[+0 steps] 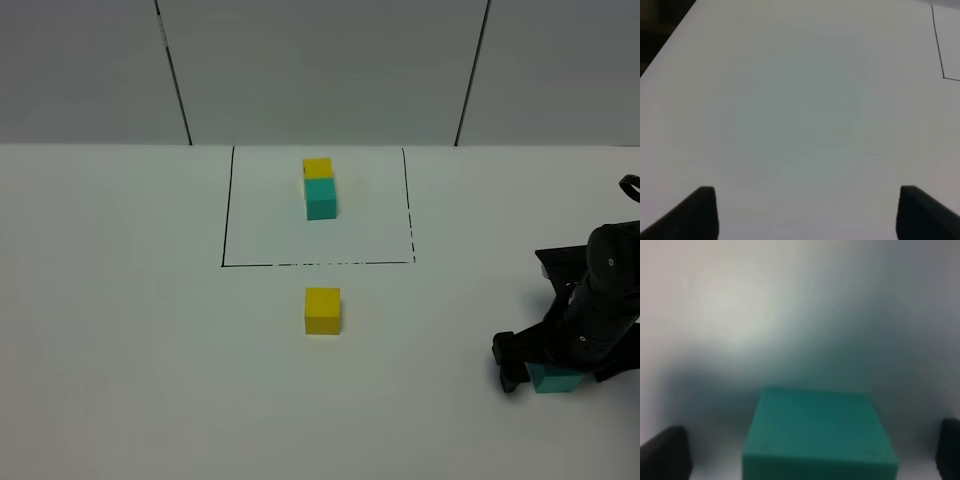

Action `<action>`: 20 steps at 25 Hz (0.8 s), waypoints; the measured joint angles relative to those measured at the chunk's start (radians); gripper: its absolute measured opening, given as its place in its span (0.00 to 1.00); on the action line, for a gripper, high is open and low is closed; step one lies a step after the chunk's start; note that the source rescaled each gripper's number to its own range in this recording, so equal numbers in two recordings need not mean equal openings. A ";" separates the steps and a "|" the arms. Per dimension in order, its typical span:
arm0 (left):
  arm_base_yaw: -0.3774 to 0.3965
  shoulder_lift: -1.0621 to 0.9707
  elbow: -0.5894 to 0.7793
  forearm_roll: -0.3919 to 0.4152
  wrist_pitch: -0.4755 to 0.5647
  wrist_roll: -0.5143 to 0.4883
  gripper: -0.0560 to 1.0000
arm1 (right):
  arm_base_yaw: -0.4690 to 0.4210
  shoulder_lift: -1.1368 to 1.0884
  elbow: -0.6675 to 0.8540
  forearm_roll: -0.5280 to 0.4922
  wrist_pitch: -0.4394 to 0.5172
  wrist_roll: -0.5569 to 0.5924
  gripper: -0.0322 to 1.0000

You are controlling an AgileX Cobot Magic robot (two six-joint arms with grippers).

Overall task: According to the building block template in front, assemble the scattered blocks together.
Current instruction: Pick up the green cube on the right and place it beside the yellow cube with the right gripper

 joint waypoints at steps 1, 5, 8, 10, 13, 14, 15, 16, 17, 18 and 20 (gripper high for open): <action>0.000 0.000 0.000 0.000 0.000 0.000 0.63 | 0.000 0.001 -0.002 -0.007 0.003 0.000 0.98; 0.000 0.000 0.000 0.000 0.000 0.000 0.63 | 0.000 0.002 -0.002 -0.007 0.003 0.001 0.93; 0.000 0.000 0.000 0.000 0.000 0.000 0.63 | 0.000 0.003 -0.002 -0.007 0.005 0.001 0.83; 0.000 0.000 0.000 0.000 0.000 0.000 0.63 | 0.000 0.003 -0.002 -0.007 0.006 0.000 0.70; 0.000 0.000 0.000 0.000 0.000 0.000 0.63 | 0.000 0.003 -0.002 -0.007 0.015 0.000 0.36; 0.000 0.000 0.000 0.000 0.000 0.000 0.63 | 0.000 0.003 -0.003 -0.007 0.022 0.000 0.20; 0.000 0.000 0.000 0.000 0.000 0.000 0.63 | 0.000 0.003 -0.003 -0.007 0.026 0.000 0.18; 0.000 0.000 0.000 0.000 0.000 0.000 0.63 | 0.000 0.003 -0.004 -0.007 0.032 -0.005 0.18; 0.000 0.000 0.000 0.000 0.000 0.000 0.63 | 0.000 0.003 -0.004 -0.007 0.034 -0.014 0.18; 0.000 0.000 0.000 0.000 0.000 0.000 0.63 | 0.000 0.003 -0.006 -0.007 0.035 -0.031 0.18; 0.000 0.000 0.000 0.000 0.000 0.000 0.63 | 0.000 0.003 -0.021 -0.007 0.053 -0.072 0.18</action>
